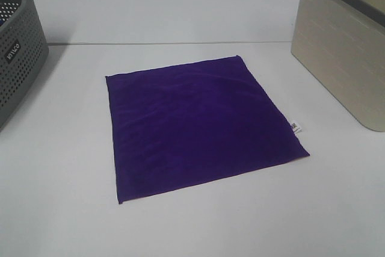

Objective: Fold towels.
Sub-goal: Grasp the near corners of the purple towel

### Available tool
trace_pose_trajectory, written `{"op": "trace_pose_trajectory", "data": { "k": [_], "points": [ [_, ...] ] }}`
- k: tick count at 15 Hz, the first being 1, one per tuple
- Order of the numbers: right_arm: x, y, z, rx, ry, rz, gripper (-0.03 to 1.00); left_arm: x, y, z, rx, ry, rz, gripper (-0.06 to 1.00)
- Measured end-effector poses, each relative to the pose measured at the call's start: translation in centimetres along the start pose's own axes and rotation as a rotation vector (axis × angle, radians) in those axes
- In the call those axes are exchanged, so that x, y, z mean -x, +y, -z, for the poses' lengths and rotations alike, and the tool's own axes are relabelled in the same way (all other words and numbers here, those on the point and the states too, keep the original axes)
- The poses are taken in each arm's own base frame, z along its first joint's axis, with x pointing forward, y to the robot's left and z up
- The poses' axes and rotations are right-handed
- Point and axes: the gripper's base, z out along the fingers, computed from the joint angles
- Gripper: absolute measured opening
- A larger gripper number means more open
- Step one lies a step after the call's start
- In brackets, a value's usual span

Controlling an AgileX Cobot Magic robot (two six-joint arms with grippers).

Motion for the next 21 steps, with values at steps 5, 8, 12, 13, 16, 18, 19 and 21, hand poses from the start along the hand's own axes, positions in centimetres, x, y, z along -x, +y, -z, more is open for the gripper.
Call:
{"op": "trace_pose_trajectory", "data": {
  "k": [5,8,12,13,16,18,19,21],
  "points": [
    [0.00,-0.01,0.00,-0.001,0.000,0.000,0.88,0.00,0.00,0.00,0.000,0.000,0.000,0.99],
    [0.00,-0.01,0.00,-0.001,0.000,0.000,0.88,0.00,0.00,0.00,0.000,0.000,-0.001,0.99],
    [0.00,-0.02,0.00,-0.002,0.000,0.001,0.90,0.00,0.00,0.00,0.000,0.000,0.000,0.99],
    [-0.01,-0.07,0.00,-0.008,0.001,0.004,0.93,0.00,0.00,0.00,0.000,0.000,0.000,0.99],
    [-0.01,-0.08,0.00,-0.009,0.001,0.005,0.94,0.00,0.00,0.00,0.000,0.000,0.000,0.99],
    [-0.01,-0.08,0.00,-0.009,0.001,0.005,0.95,0.00,0.00,0.00,0.000,0.000,0.000,0.99],
    [-0.01,-0.08,0.00,-0.009,0.001,0.007,0.95,0.00,0.00,0.00,0.000,0.000,0.000,0.99],
    [0.17,-0.15,0.02,-0.015,-0.008,0.040,0.95,0.00,0.00,0.00,0.000,0.000,0.000,0.99]
  ]
}}
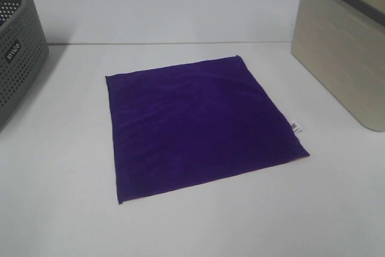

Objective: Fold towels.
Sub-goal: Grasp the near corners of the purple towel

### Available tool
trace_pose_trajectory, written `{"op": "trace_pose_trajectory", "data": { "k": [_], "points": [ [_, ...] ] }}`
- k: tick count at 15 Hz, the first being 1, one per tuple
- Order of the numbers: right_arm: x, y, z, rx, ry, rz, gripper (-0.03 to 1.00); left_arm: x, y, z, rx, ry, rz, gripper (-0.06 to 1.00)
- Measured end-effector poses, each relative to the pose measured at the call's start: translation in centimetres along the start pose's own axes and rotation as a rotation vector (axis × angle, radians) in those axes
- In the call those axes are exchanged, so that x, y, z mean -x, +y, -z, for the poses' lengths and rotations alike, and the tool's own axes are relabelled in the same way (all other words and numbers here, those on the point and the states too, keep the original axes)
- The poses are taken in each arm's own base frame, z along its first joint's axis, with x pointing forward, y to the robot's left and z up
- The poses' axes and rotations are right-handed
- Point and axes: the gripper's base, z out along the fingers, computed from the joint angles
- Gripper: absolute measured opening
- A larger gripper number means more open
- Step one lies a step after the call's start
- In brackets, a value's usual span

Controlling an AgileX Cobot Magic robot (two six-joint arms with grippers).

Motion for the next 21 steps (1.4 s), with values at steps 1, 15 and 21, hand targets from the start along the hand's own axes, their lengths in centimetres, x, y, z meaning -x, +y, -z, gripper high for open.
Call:
{"op": "trace_pose_trajectory", "data": {
  "k": [1,15,21],
  "points": [
    [0.4,-0.1,-0.4,0.006,0.031,-0.002,0.95,0.0,0.0,0.0,0.000,0.000,0.000,0.99],
    [6.1,-0.5,-32.1,0.860,0.763,-0.301,0.93,1.2,-3.0,-20.5,-0.496,0.705,0.312,0.99],
    [4.5,-1.8,-37.9,0.825,0.846,-0.237,0.93,-3.1,-4.5,-27.6,-0.667,0.737,0.492,0.99]
  ]
}}
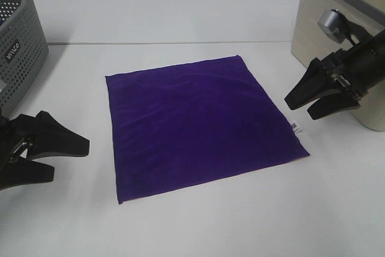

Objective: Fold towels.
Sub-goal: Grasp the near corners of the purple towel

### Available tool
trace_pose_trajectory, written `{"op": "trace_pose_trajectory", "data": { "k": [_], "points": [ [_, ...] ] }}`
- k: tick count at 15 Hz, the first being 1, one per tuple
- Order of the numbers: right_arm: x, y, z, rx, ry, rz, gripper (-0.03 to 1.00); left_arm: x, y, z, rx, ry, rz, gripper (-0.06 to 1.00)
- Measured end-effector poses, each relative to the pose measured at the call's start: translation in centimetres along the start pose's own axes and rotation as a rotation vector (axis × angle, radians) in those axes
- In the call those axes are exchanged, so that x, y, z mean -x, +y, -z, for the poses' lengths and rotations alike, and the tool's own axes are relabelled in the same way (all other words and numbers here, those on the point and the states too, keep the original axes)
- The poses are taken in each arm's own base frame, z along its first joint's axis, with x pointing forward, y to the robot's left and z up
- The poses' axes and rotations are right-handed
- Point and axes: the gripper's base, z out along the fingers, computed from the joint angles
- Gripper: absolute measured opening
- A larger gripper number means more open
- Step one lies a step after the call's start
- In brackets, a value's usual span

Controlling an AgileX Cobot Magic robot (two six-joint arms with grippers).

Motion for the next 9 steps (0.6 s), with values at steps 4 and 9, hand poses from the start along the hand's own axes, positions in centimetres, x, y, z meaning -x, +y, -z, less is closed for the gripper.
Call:
{"op": "trace_pose_trajectory", "data": {
  "k": [4,9],
  "points": [
    [-0.2,-3.1,-2.5,-0.058,0.019,-0.050,0.93,-0.3,1.9,-2.1,-0.021,0.020,0.022,0.99],
    [-0.1,-4.7,-3.4,-0.121,0.003,-0.073,0.93,-0.5,2.7,-2.8,-0.006,0.035,0.018,0.99]
  ]
}}
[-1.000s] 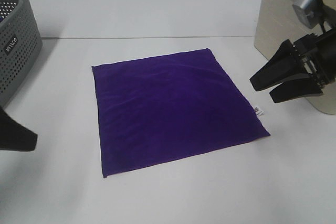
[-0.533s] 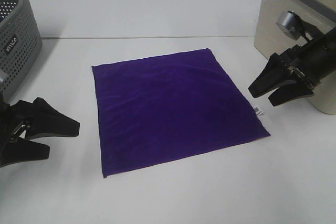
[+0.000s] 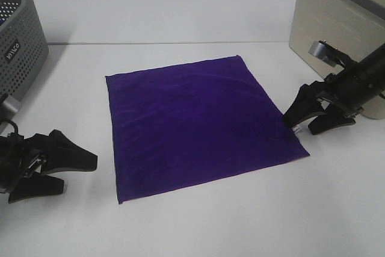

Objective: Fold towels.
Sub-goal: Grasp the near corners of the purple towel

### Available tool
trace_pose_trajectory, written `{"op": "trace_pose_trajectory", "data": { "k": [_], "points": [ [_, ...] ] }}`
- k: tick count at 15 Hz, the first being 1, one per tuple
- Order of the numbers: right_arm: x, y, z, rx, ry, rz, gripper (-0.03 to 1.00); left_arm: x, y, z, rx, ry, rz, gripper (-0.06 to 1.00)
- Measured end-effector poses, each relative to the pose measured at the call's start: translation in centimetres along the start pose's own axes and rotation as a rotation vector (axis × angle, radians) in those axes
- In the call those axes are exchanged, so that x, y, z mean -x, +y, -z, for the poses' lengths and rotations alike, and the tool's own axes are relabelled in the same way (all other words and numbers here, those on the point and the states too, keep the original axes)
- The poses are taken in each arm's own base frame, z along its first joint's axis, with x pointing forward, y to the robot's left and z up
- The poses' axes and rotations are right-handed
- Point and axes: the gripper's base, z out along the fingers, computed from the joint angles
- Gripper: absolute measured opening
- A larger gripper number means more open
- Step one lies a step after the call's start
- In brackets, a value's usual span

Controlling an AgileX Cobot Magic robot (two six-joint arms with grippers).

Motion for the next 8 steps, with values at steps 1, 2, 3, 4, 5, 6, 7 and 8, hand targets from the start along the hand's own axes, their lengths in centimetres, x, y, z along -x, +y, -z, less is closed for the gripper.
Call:
{"op": "trace_pose_trajectory", "data": {
  "k": [1,2,3,4,5,6,7,8],
  "points": [
    [0.1,-0.1,0.0,-0.007,-0.005,-0.001,0.93,0.3,-0.1,-0.1,0.007,-0.002,-0.015,0.99],
    [0.1,-0.1,0.0,-0.009,-0.005,0.000,0.93,0.6,-0.5,-0.5,0.005,0.004,-0.040,0.99],
    [0.1,-0.1,0.0,-0.010,-0.004,0.001,0.93,0.8,-0.9,-0.9,0.018,0.011,-0.056,0.99],
    [0.1,-0.1,0.0,-0.009,-0.004,0.001,0.93,0.8,-0.9,-1.4,0.047,0.022,-0.045,0.99],
    [0.1,-0.1,0.0,-0.009,-0.004,0.001,0.93,0.8,-1.0,-1.6,0.049,0.027,-0.028,0.99],
    [0.1,-0.1,0.0,-0.009,-0.004,0.001,0.93,0.7,-0.9,-1.7,0.046,0.029,-0.008,0.99],
    [0.0,-0.1,0.0,-0.009,-0.003,0.001,0.93,0.8,-1.0,-1.7,0.045,0.025,0.003,0.99],
    [0.0,-0.1,0.0,-0.009,-0.003,0.001,0.93,0.8,-1.0,-1.7,0.044,0.022,0.014,0.99]
  ]
}}
